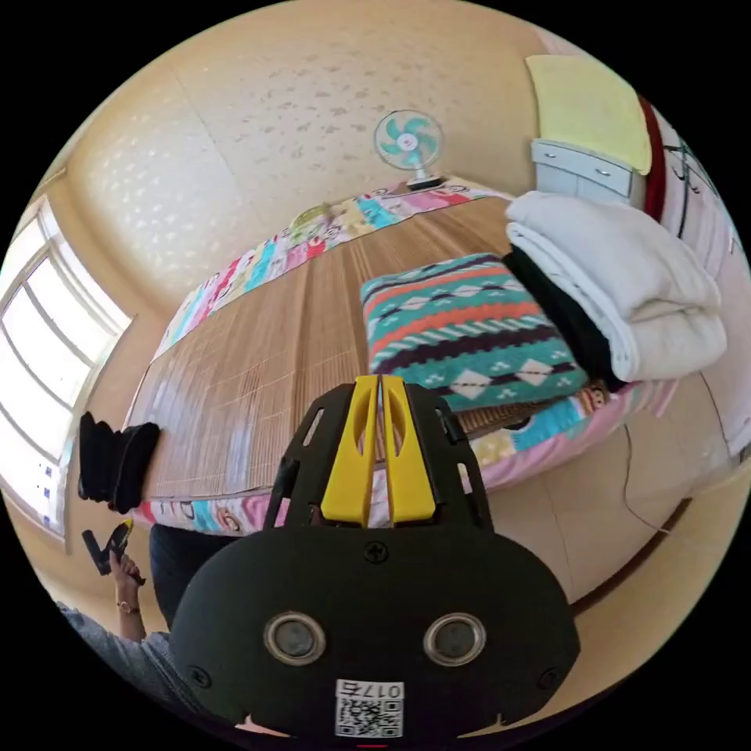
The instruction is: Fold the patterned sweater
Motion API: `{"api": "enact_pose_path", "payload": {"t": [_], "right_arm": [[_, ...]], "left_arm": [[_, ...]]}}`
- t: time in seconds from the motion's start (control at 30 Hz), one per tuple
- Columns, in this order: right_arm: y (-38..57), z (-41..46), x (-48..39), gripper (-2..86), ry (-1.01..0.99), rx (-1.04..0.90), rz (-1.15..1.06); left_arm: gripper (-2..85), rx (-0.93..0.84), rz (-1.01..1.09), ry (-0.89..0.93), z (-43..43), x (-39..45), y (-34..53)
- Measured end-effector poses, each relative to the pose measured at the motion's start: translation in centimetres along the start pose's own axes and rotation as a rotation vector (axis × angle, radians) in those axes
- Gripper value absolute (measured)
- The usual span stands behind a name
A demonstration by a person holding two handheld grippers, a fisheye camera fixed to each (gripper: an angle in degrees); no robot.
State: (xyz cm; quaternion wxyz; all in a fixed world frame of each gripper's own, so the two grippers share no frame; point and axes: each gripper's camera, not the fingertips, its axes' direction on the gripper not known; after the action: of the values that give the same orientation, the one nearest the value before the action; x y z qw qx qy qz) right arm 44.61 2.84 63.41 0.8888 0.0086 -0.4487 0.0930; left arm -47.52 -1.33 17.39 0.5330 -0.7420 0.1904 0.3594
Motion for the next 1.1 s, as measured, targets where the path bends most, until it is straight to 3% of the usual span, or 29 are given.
{"api": "enact_pose_path", "payload": {"t": [0.17,0.33,0.37,0.4,0.53,0.67,0.73,0.83,1.0,1.1], "right_arm": [[2.0,2.8,10.5,13.9,-0.114,-0.040,0.303],[2.5,6.7,12.2,13.2,-0.433,-0.033,0.403],[2.2,5.7,11.2,11.3,-0.406,0.009,0.404],[1.9,4.9,10.3,10.4,-0.393,0.039,0.387],[-0.9,-2.6,0.2,5.0,-0.536,0.151,-0.052],[3.1,-7.2,-13.5,3.3,-0.582,0.073,-0.585],[6.8,-7.7,-17.4,3.1,-0.574,0.015,-0.715],[12.3,-7.4,-18.8,2.9,-0.687,-0.063,-0.693],[19.8,-1.9,-17.1,2.7,-0.999,-0.424,-0.517],[22.7,-1.9,-14.9,2.9,-1.123,-0.480,-0.425]], "left_arm": [[-1.0,-0.036,0.095,0.145,5.9,6.9,-3.1],[-1.0,-0.138,0.120,0.253,10.6,12.6,-1.6],[-1.0,-0.158,0.121,0.259,11.1,13.0,-1.3],[-1.0,-0.195,0.127,0.260,11.8,13.6,-0.8],[-1.0,-0.276,0.129,0.210,13.3,14.1,0.1],[-1.0,-0.243,0.065,0.229,14.0,13.2,-0.4],[-1.0,-0.221,0.024,0.256,14.8,13.0,-1.2],[-0.9,-0.219,0.009,0.283,15.9,13.5,-2.2],[0.5,-0.266,0.021,0.227,18.6,14.1,-3.1],[10.2,-0.287,-0.051,0.257,21.3,12.6,-3.3]]}}
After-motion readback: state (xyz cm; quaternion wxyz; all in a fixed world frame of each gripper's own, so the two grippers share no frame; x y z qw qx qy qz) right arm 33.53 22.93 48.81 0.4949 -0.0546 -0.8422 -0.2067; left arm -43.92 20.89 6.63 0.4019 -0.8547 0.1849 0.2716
